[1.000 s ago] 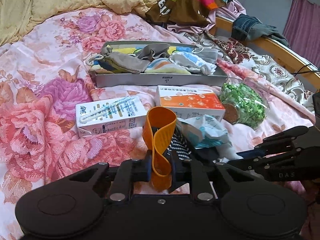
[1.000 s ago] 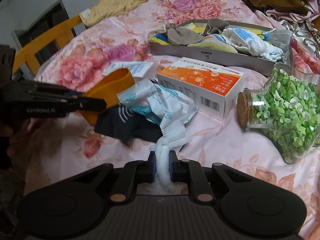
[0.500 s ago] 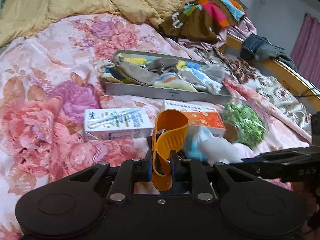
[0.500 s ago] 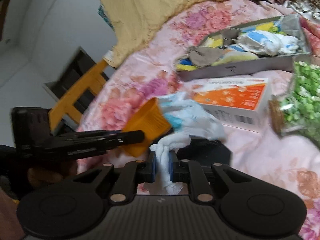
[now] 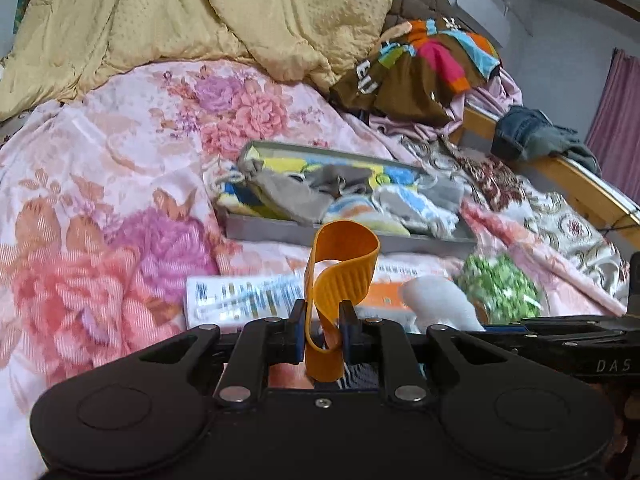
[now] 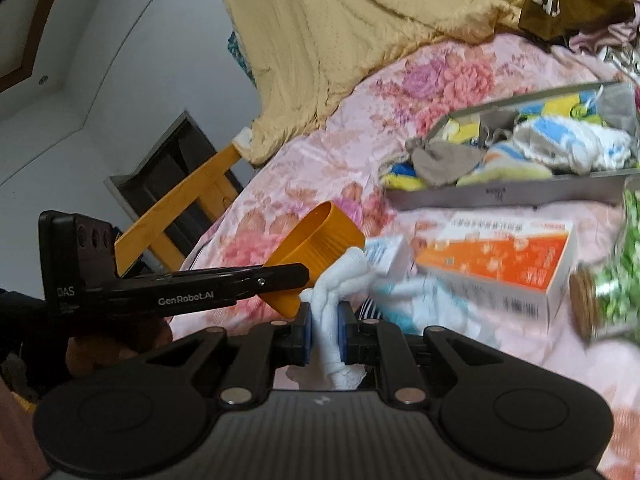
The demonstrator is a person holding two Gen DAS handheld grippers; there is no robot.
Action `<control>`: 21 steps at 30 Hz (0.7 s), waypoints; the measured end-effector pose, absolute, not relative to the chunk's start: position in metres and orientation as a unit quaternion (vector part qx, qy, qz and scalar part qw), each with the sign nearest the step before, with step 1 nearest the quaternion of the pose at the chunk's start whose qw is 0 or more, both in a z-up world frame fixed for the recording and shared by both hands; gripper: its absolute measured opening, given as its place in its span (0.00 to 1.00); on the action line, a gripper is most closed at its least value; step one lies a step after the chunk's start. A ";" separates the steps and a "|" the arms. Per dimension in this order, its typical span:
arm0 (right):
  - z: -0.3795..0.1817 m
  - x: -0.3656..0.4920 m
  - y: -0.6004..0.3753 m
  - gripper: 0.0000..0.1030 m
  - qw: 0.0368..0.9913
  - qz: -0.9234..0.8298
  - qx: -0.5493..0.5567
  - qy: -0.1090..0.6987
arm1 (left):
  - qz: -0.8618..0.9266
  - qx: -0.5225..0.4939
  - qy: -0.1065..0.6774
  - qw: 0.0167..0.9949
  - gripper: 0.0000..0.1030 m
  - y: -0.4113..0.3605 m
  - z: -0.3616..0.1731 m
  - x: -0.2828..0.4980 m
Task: Organize soft objects
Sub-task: 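Carry the orange band with the left tool to the tray while the right tool carries the white cloth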
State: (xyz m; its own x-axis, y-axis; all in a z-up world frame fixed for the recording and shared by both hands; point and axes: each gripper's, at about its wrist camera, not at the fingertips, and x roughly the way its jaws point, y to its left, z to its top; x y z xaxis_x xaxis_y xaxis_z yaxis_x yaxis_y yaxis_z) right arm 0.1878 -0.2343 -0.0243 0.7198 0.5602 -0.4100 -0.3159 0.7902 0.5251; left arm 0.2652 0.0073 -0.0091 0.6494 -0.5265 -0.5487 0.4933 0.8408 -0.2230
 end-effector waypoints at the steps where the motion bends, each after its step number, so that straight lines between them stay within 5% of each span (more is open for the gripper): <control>1: -0.023 0.190 -0.235 0.14 0.907 0.237 0.213 0.276 | -0.279 -0.029 0.307 0.909 0.17 0.007 -0.008 0.270; 21: 0.006 0.315 -0.256 0.15 0.948 0.126 0.181 0.231 | -0.290 -0.032 0.268 0.918 0.17 -0.043 -0.019 0.413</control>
